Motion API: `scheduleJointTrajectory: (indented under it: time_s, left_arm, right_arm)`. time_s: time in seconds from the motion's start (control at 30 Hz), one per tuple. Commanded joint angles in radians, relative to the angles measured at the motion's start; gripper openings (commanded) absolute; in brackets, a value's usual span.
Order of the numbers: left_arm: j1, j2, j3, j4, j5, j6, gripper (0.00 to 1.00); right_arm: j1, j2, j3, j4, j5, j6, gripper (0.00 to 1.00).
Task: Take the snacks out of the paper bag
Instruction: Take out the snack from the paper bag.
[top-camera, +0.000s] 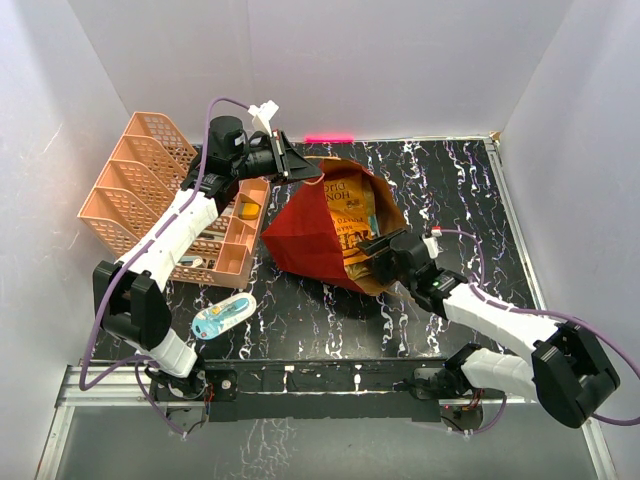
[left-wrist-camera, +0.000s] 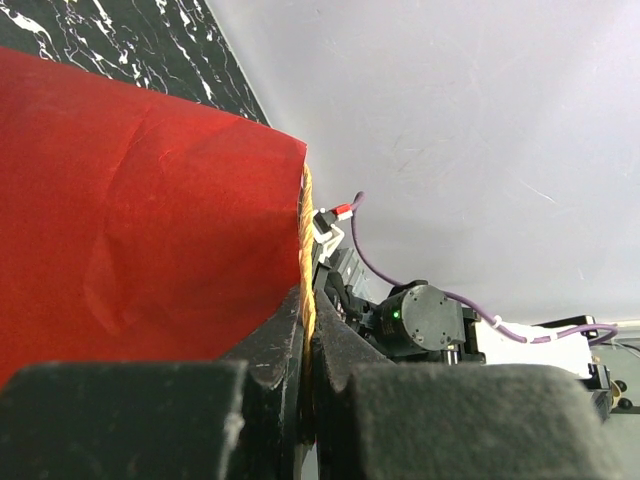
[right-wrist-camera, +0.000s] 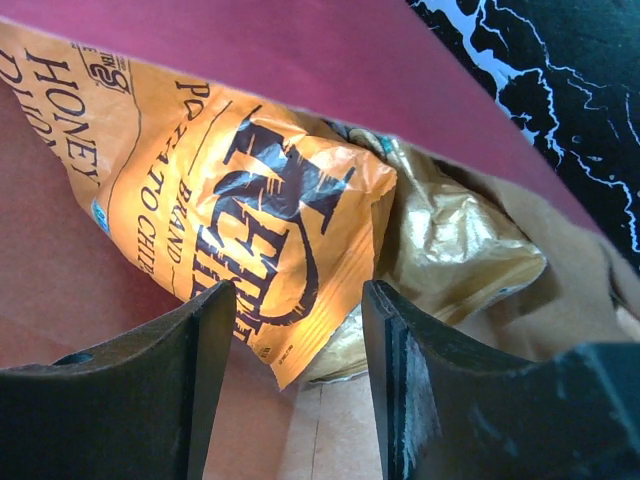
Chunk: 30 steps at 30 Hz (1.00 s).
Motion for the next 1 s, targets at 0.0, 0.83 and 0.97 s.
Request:
scheduleJointTrajectory:
  time_s: [0.0,0.83,0.97]
  left_arm:
    - [0.008,-0.039,0.026,-0.017,0.017,0.010,0.00]
    - [0.011,-0.021,0.064,-0.063,0.001,0.027,0.00]
    - [0.013,-0.018,0.068,-0.069,0.000,0.029,0.00]
  right_arm:
    - [0.006,-0.005,-0.032,0.080,0.038,0.051,0.56]
    - [0.006,0.140,0.000,0.260,0.159,0.092,0.57]
    - [0.006,0.166,0.002,0.325,0.149,0.068,0.52]
